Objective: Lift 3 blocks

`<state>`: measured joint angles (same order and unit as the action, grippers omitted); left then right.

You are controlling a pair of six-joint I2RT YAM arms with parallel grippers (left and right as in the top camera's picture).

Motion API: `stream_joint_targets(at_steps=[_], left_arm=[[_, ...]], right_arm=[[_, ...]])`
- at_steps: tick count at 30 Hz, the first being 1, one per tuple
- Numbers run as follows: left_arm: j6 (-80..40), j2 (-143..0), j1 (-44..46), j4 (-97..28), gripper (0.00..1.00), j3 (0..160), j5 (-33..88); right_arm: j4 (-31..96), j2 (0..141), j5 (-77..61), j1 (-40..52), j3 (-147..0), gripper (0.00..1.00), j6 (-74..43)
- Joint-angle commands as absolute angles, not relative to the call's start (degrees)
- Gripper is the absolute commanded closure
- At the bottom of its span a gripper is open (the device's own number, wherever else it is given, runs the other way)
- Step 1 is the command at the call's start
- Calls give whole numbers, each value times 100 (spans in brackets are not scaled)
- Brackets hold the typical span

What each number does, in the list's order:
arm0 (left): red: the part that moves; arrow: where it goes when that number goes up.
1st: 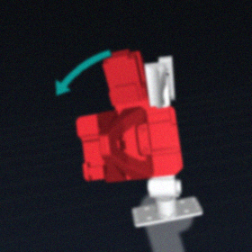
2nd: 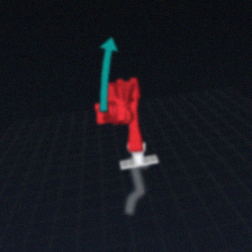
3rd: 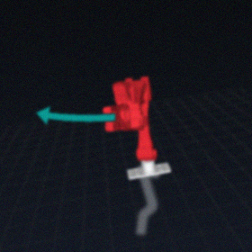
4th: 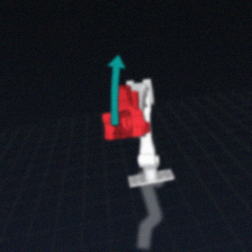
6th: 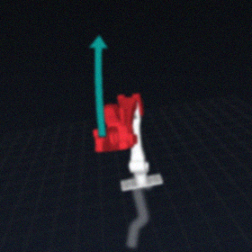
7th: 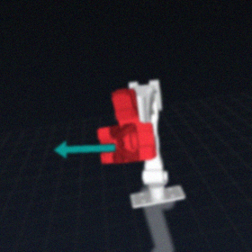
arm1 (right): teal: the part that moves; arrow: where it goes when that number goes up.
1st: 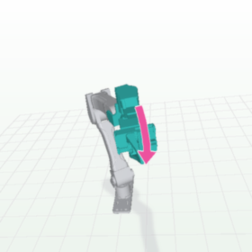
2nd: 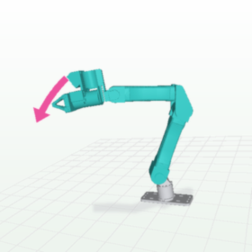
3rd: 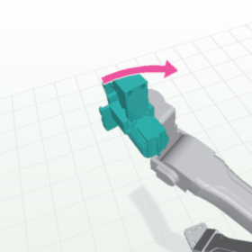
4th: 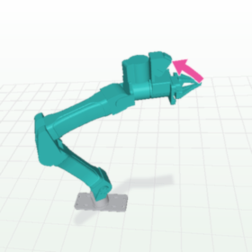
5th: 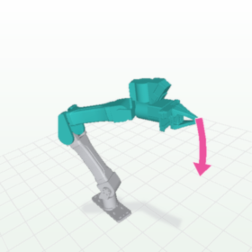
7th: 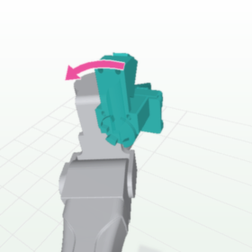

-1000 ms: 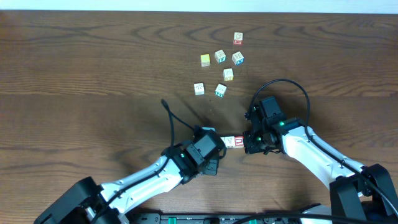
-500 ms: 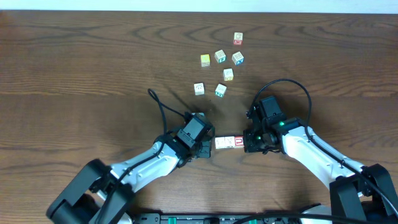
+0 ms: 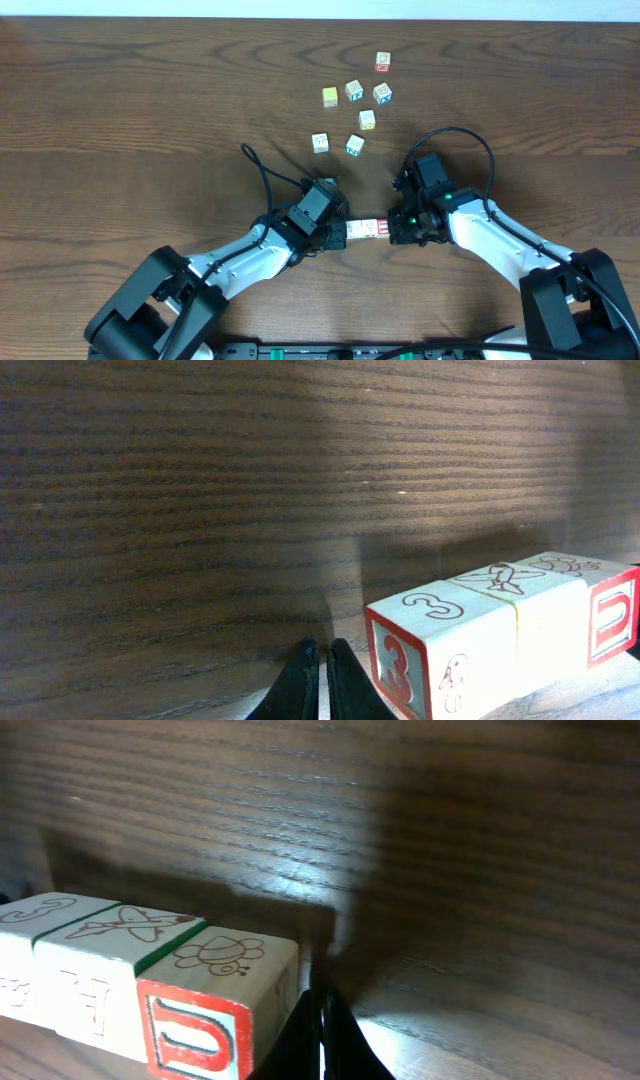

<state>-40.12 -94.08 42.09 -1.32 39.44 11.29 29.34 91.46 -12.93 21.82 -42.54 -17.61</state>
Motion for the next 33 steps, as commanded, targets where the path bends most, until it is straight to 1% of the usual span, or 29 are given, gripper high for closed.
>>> stream_joint_targets(at_steps=[1,11,21,33], left_arm=[[-4174,-9664,4202,-248,93,3848,1140],[-4230,-9664,4283,-226,92,3997,1267],[-4167,-9666,4600,-353,92,4012,1105],[-4167,-9666,4925,-360,93,4195,1094]], right_arm=[[2919,9255,-1380,2255,-4233,98,-1787],[2779,9255,-1483,2606,-4233,98,-1664],[2781,9255,-1404,2676,-4241,99,-1669],[2779,9255,-1507,3190,-4429,99,-1706]])
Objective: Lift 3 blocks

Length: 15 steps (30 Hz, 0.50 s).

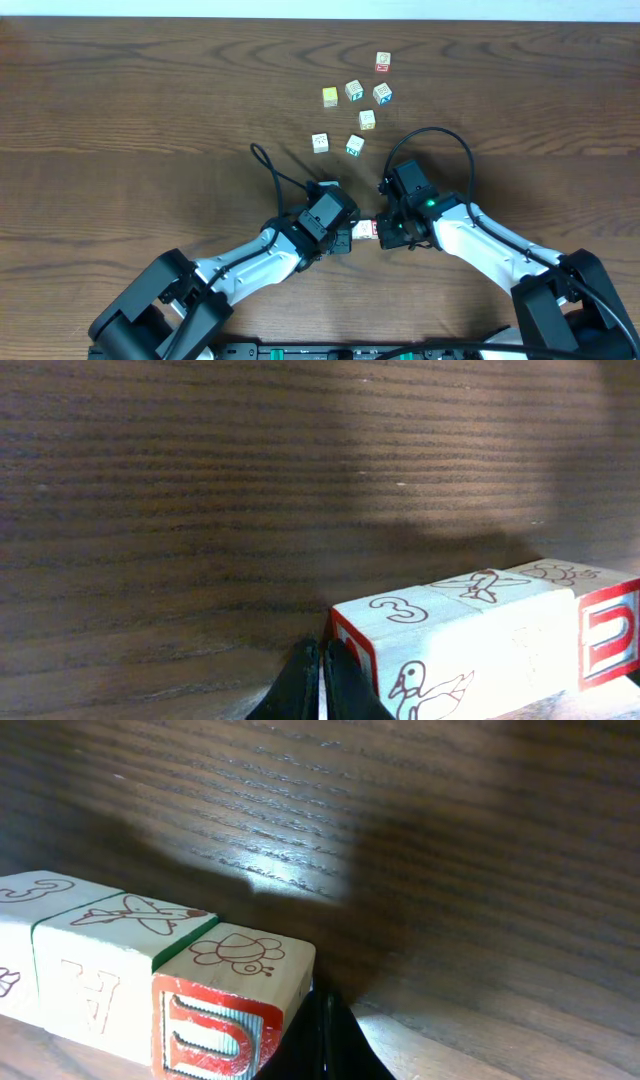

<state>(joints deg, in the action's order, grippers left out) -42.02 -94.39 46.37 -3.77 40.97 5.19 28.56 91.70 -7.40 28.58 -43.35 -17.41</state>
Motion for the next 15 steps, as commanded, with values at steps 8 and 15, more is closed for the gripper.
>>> stream_joint_targets(at_steps=[8,15], left_arm=[[-4169,-9666,4991,-375,92,4278,1096],[-4169,-9653,4991,-381,93,4289,1203]], right_arm=[[2838,9253,-1509,3192,-4486,99,-1774],[2985,9253,-1509,3192,-4600,99,-1774]])
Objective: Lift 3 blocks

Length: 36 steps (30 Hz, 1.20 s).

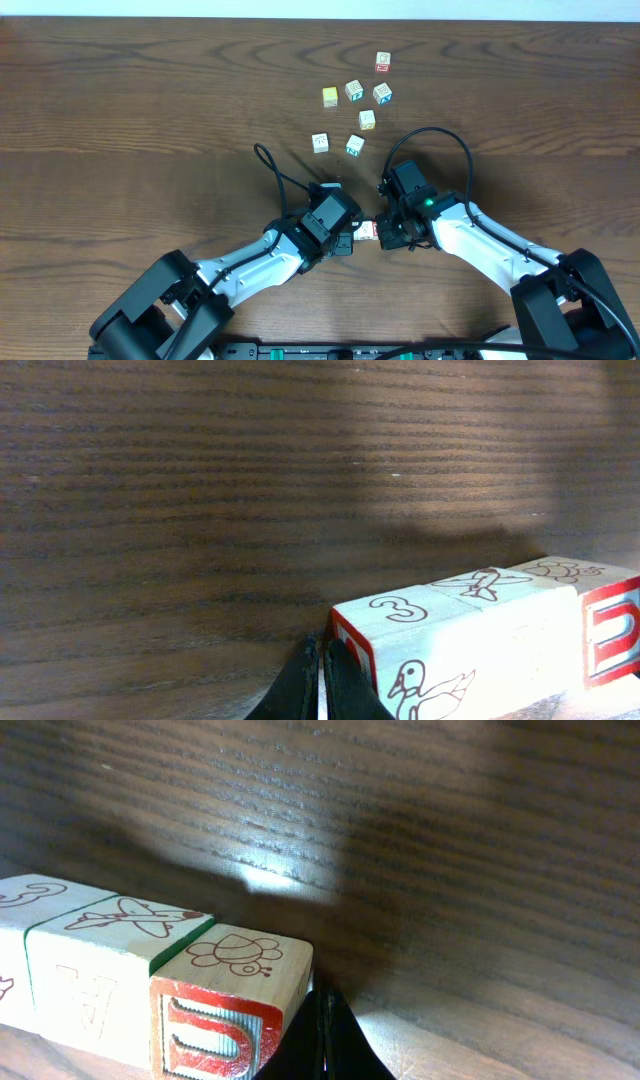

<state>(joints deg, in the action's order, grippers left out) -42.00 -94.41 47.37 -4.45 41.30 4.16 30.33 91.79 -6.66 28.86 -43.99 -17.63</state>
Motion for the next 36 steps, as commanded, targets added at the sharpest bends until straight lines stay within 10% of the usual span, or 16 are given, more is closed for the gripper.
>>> stream_joint_targets(at_steps=[1,36], left_arm=[[-4167,-9653,4991,-379,93,4292,1201],[-4104,-9067,4980,-744,93,4486,1146]], right_arm=[[3002,9253,-1507,3192,-4617,99,-1772],[3197,9247,-1872,3203,-4856,99,-2038]])
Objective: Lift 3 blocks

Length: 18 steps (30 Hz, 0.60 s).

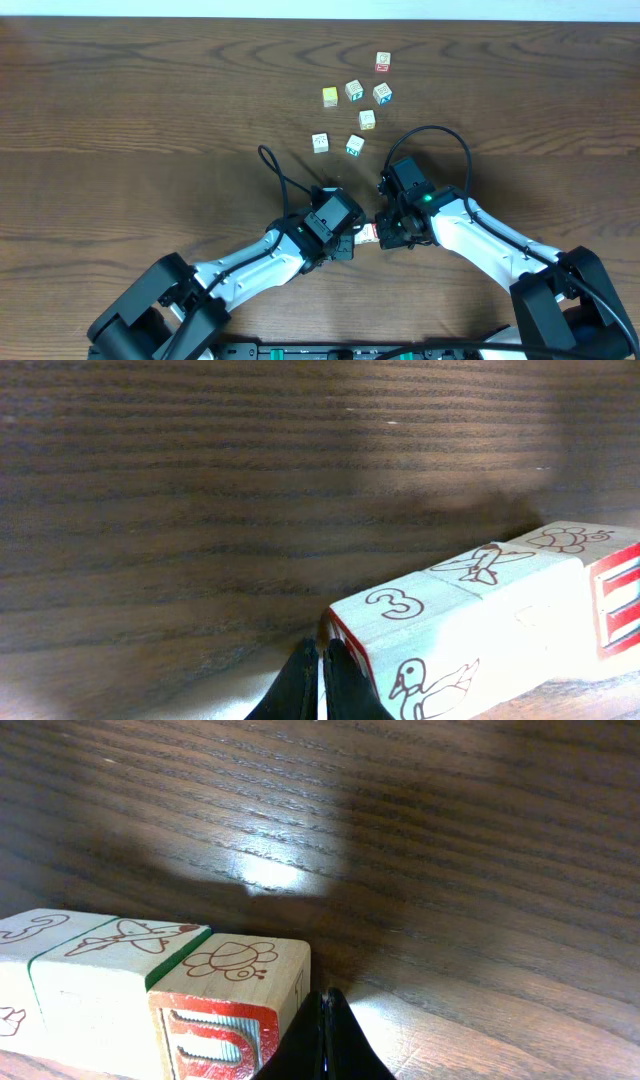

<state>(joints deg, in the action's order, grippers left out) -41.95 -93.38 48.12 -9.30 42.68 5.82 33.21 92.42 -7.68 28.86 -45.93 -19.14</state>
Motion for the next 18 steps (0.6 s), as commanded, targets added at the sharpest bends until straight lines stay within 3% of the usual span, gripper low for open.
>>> stream_joint_targets(at_steps=[1,18], left_arm=[[-4104,-9050,4980,-768,93,4491,1131],[-4101,-9019,4980,-1068,93,4681,1090]], right_arm=[[3201,9247,-1872,3203,-4853,99,-2038],[3284,8917,-1861,3203,-4856,99,-2075]])
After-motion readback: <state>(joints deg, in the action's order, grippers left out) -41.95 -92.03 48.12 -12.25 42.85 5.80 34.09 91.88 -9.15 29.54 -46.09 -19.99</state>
